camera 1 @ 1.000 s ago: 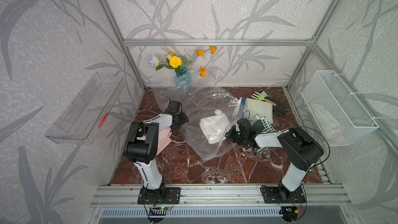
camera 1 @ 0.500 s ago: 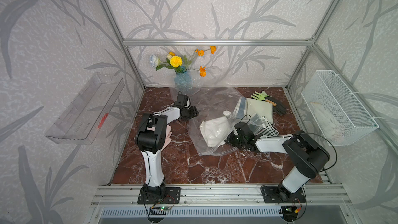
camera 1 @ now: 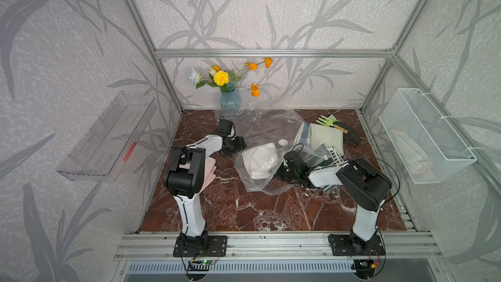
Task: Place the folded towel into the vacuum bag
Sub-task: Place the towel in the vacuum bag.
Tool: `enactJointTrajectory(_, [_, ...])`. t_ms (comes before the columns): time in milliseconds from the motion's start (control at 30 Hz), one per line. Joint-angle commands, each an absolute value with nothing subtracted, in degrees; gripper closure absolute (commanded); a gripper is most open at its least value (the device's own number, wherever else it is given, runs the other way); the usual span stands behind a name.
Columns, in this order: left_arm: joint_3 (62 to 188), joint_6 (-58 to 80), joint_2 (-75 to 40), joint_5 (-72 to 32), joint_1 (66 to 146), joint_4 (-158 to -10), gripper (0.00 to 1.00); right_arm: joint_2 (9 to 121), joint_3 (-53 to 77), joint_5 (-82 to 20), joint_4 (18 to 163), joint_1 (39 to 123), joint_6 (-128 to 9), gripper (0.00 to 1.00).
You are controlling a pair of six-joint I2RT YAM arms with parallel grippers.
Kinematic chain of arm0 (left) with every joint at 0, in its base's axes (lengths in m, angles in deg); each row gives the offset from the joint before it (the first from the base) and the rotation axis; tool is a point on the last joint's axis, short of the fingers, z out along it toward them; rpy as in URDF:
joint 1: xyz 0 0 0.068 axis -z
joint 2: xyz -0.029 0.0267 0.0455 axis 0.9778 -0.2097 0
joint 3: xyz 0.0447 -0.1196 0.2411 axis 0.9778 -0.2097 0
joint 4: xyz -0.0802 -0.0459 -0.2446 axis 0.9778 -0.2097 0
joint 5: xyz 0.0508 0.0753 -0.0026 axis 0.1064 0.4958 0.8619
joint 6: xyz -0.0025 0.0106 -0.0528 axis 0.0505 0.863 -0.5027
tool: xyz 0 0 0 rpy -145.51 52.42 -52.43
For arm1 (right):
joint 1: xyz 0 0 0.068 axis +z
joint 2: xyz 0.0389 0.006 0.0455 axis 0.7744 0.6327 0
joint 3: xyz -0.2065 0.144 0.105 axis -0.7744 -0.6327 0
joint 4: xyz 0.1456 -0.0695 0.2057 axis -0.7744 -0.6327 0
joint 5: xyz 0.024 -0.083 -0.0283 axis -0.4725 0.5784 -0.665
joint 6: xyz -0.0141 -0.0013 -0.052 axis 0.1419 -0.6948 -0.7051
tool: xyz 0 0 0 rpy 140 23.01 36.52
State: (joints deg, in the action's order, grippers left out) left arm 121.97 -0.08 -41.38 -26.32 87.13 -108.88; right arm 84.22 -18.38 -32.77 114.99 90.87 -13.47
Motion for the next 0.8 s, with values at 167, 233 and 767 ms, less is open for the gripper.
enactJointTrajectory(167, [116.8, -0.8, -21.4, -22.6, 95.0, -124.3, 0.23, 86.6, -21.0, -32.8, 119.0, 90.3, -13.1, 0.85])
enactJointTrajectory(233, [119.6, 1.4, -19.9, -23.7, 101.1, -125.4, 0.22, 86.8, -22.3, -33.5, 122.3, 90.1, -11.8, 0.82])
enactJointTrajectory(767, [142.7, 21.8, -37.0, -16.6, 119.0, -134.4, 0.19, 89.1, -22.8, -37.9, 130.2, 88.9, -9.3, 0.79])
